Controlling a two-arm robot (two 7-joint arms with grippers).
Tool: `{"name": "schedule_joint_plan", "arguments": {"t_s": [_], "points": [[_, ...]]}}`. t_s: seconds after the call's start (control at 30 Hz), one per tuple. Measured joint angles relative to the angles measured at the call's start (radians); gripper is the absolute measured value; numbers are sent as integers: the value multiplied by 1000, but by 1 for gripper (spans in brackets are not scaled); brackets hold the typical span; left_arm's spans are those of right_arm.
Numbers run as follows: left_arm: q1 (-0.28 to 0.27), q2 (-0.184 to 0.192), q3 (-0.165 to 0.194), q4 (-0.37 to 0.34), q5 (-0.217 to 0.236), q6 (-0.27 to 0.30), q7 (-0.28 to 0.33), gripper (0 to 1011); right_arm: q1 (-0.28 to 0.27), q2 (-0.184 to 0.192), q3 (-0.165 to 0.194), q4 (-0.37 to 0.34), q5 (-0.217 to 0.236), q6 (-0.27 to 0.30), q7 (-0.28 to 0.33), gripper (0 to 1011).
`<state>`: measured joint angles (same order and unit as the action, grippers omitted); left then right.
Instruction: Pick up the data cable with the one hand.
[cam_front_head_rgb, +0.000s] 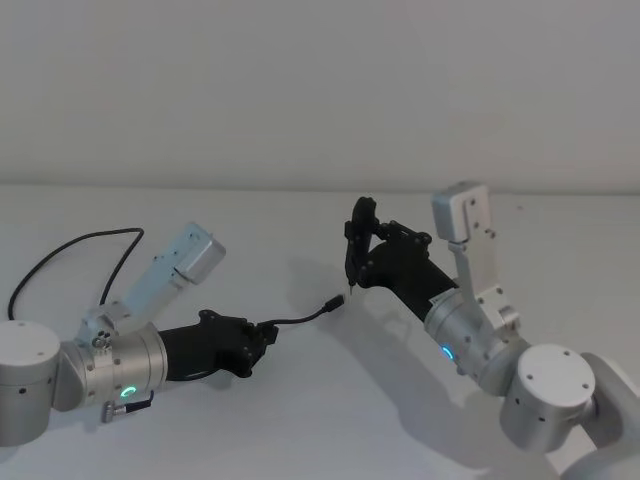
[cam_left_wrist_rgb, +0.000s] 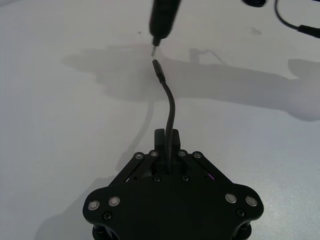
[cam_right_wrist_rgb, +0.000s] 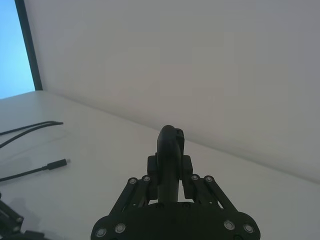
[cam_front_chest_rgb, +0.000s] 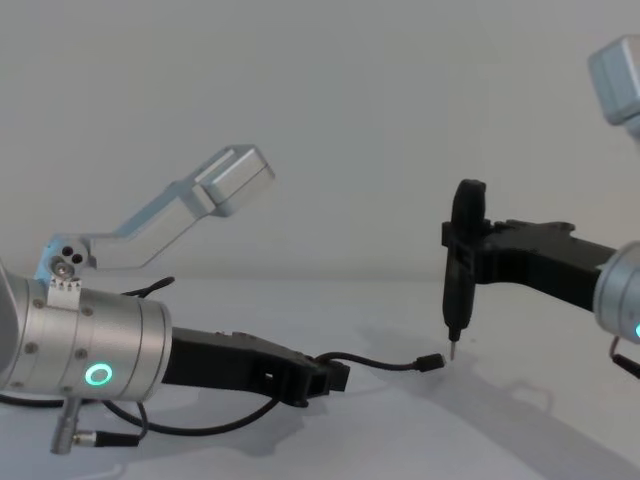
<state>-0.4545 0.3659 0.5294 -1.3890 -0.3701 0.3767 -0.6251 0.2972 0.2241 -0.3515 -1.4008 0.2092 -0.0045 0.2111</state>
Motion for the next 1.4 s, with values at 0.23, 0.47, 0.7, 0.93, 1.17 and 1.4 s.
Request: {"name": "schedule_joint_plan", "arguments": {"t_s": [0.23, 0.47, 0.7, 0.93, 1.17, 1.4], "points": [[-1, 3, 1, -1, -4, 1, -11, 45, 38, -12, -10, 48, -15, -2, 15, 274], [-1, 5, 2, -2, -6, 2, -16, 45, 55, -19, -11, 68, -25, -6, 24, 275], [-2, 6, 2, -3, -7, 2, -19, 45, 58, -20, -5, 66, -31, -11, 27, 274], [-2, 6, 3, -3, -8, 2, -20, 45, 51, -19, 5, 45, -34, -16, 32, 275], [-2, 7, 2, -3, -9, 2, -21, 45, 38, -17, 12, 27, -35, -9, 37, 275], [-2, 7, 2, -2, -9, 2, -22, 45, 24, -14, 16, 12, -36, 10, 44, 274]]}}
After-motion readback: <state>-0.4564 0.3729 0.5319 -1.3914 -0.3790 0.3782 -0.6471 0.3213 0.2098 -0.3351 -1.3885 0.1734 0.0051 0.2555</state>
